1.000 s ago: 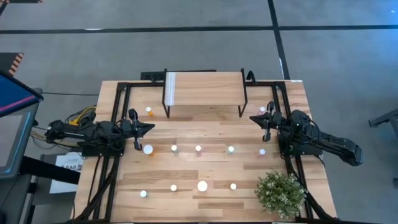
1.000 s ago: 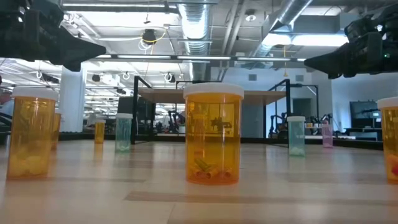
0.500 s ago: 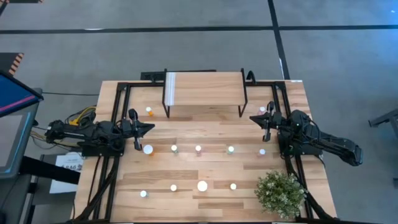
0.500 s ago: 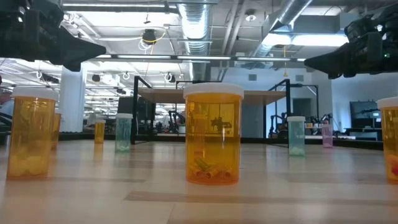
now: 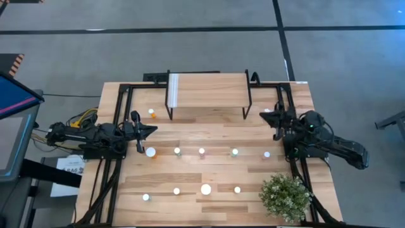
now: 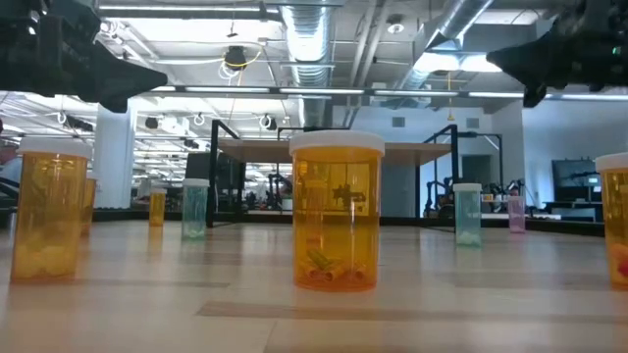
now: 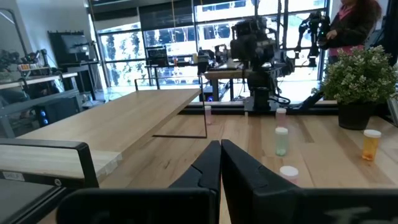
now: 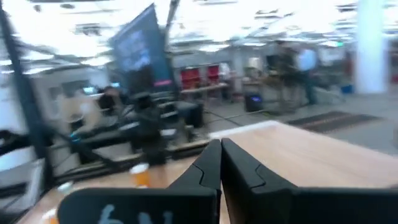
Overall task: Pick and place medicine bottles onto shelf by color
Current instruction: Put the top pink pill bottle on the shelf
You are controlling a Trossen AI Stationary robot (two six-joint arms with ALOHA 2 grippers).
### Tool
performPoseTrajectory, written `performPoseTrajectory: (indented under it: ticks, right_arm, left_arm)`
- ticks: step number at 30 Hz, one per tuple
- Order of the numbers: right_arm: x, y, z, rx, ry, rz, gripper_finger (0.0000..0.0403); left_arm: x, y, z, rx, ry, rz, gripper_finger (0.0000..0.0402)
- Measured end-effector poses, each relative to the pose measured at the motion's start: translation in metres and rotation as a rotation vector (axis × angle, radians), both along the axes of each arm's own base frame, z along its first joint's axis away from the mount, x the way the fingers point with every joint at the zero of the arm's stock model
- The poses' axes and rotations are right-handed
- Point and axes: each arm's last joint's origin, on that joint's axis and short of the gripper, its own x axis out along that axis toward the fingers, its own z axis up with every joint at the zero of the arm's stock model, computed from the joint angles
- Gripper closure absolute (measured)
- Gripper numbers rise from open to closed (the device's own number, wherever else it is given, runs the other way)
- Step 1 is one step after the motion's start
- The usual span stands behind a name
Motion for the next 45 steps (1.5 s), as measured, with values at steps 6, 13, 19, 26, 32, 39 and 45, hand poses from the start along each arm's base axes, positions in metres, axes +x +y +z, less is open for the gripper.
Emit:
performPoseTrajectory:
  ticks: [6,13,19,26,32,39,45]
  right_arm:
    - [-0.012,-0.002,0.021,0.083,0.211,-0.219,0.0343]
    - [-0.008,-0.006,0.021,0.245,0.332,-0.307,0.0308]
    - [0.004,-0.012,0.011,0.35,0.433,-0.337,0.0259]
    - [0.01,-0.018,0.005,0.363,0.505,-0.476,0.0178]
    - [0.011,-0.023,-0.005,0.423,0.568,-0.631,0.015]
    - [0.014,-0.027,-0.019,0.576,0.623,-0.76,0.0149]
    - [0.017,-0.035,-0.028,0.632,0.686,-0.829,0.0149]
  left_arm:
    - [0.0,0.0,0.0,0.0,0.0,0.0,0.0401]
    - [0.0,0.0,0.0,0.0,0.0,0.0,0.0401]
    - [0.0,0.0,0.0,0.0,0.001,0.0,0.0401]
    - [0.0,0.0,0.0,0.0,0.001,0.0,0.0401]
    - [0.0,0.0,0.0,0.0,0.0,0.0,0.0401]
    - [0.0,0.0,0.0,0.0,0.001,0.0,0.0401]
    - [0.0,0.0,0.0,0.0,0.001,0.0,0.0401]
